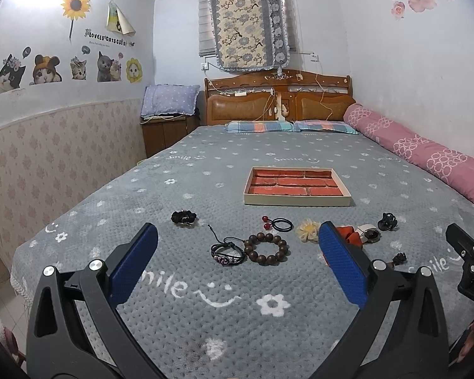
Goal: Organize jewelry
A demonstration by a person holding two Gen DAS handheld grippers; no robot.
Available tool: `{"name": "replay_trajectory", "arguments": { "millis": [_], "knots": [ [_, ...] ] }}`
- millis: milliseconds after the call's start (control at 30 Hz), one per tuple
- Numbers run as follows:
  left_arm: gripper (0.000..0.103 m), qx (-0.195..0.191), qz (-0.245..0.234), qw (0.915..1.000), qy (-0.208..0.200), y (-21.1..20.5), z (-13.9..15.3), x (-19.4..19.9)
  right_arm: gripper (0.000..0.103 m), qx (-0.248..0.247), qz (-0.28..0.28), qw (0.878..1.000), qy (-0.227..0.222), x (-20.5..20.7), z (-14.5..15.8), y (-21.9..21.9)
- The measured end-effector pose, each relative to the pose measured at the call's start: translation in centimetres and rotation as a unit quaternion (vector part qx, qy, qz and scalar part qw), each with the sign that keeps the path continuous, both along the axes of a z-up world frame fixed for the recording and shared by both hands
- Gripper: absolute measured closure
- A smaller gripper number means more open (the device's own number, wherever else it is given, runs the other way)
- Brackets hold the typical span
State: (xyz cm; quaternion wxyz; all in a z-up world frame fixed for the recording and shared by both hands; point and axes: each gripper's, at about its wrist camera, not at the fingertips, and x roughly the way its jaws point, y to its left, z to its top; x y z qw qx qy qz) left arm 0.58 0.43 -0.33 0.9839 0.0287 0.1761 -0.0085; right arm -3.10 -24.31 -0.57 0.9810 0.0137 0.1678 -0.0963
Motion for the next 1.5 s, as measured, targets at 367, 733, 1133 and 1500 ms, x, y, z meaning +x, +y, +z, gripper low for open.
{"name": "replay_trajectory", "arguments": {
  "millis": [367,733,1133,1500],
  "knots": [
    [0.005,-0.002,0.001,1.0000,-0.002,0.1,0.2,-0.1,0.004,-0.002,-0.001,1.000,-0.001,0.1,-0.1,-0.1],
    [0.005,0.006,0.005,1.0000,-0.004,-0.1,0.0,0.2,0.004,0.004,-0.003,1.000,0.009,0.7,-0.5,-0.1],
    [0.005,-0.004,0.003,0.9998,0.020,0.9,-0.8,3.8,0.004,0.017,-0.008,0.999,0.042,5.1,-1.8,-2.1],
    [0.005,-0.008,0.012,0.9990,0.043,2.3,-2.3,10.6,0.004,0.016,-0.038,0.996,0.079,11.7,-4.1,-5.4]
  ]
}}
